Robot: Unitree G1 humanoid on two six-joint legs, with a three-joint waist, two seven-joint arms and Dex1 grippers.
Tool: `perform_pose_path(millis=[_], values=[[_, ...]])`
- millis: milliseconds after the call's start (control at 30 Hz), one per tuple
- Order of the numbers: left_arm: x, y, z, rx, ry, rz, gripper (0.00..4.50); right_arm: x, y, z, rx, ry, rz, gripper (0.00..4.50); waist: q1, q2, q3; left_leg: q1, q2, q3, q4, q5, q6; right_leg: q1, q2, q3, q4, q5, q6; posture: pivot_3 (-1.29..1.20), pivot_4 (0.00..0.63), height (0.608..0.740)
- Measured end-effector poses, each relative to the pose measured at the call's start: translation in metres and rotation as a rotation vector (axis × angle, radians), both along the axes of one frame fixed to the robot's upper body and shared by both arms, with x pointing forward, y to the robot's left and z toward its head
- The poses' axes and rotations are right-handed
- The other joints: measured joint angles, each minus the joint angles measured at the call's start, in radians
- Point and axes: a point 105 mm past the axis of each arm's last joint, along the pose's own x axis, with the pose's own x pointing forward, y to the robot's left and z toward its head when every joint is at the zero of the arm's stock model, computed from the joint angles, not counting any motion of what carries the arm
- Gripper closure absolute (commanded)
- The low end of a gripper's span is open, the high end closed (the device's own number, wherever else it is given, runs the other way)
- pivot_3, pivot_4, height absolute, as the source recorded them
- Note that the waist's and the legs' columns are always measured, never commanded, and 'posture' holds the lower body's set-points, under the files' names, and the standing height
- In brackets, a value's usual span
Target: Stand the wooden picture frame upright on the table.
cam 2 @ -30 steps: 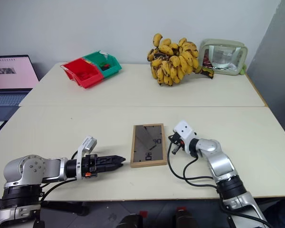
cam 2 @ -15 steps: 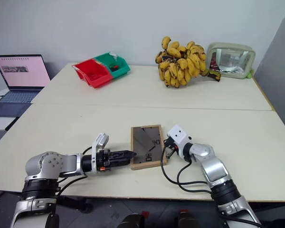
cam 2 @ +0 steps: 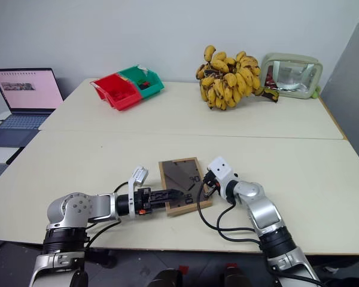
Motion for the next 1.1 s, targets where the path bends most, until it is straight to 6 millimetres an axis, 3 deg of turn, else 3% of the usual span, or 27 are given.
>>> perform_pose_path(millis=[67, 367, 533, 667, 767, 900, 1000, 1100], values=[[0.001, -0.001, -0.001, 0.0, -0.001, 0.009, 0.45, 0.0, 0.0, 0.0, 0.004, 0.002, -0.005, 4.5, 0.0, 0.0, 0.0, 0.0, 0.0, 0.0, 0.0, 0.0, 0.0, 0.0, 0.0, 0.0, 0.0, 0.0, 0.0, 0.0, 0.15, 0.74], [-0.001, 0.0, -0.005, 0.026, 0.001, 0.042, 2.47, 0.007, -0.003, 0.011, 0.016, -0.016, -0.016, 4.5, -0.004, -0.001, 0.001, -0.001, 0.001, 0.001, -0.004, 0.0, 0.0, -0.003, 0.0, 0.0, 0.0, 0.0, 0.0, 0.0, 0.15, 0.74], [0.004, -0.006, 0.012, 0.015, -0.076, 0.033, 3.21, 0.018, -0.008, 0.029, 0.031, -0.068, -0.038, 4.5, -0.004, -0.003, 0.002, -0.001, 0.001, 0.0, -0.006, 0.0, 0.0, -0.004, 0.0, 0.0, 0.0, 0.0, -0.001, 0.0, 0.15, 0.74], [0.019, -0.01, 0.029, 0.038, -0.151, 0.052, 3.22, 0.024, -0.018, 0.038, 0.035, -0.088, -0.056, 4.5, -0.003, -0.004, 0.003, -0.003, 0.0, 0.0, -0.006, 0.0, 0.0, -0.006, 0.0, 0.0, 0.0, 0.0, -0.001, 0.0, 0.15, 0.74], [0.031, -0.005, 0.055, 0.065, -0.257, 0.056, 3.22, 0.032, -0.041, 0.055, 0.015, -0.132, -0.08, 4.5, -0.004, -0.005, 0.003, -0.004, 0.0, 0.001, -0.007, 0.0, 0.0, -0.007, 0.001, 0.0, 0.0, 0.0, -0.001, 0.0, 0.15, 0.74], [0.039, 0.008, 0.082, 0.124, -0.382, 0.036, 3.22, 0.034, -0.065, 0.072, 0.029, -0.129, -0.049, 3.78, -0.007, -0.006, 0.005, -0.005, 0.0, 0.003, -0.009, 0.0, -0.001, -0.01, 0.003, 0.0, -0.001, 0.0, -0.001, 0.0, 0.15, 0.74], [0.044, 0.017, 0.102, 0.173, -0.49, 0.011, 3.22, 0.028, -0.067, 0.116, 0.185, -0.133, 0.07, 3.11, -0.019, -0.005, 0.005, -0.008, 0.001, 0.003, -0.009, 0.0, -0.001, -0.013, 0.004, 0.001, -0.001, 0.001, -0.001, 0.0, 0.15, 0.74], [0.049, 0.015, 0.112, 0.184, -0.558, -0.026, 3.22, 0.012, -0.049, 0.165, 0.318, -0.159, 0.244, 2.5, -0.025, -0.005, 0.005, -0.008, 0.001, 0.003, -0.01, 0.0, 0.0, -0.013, 0.004, 0.001, -0.001, 0.0, -0.001, 0.0, 0.15, 0.74]])
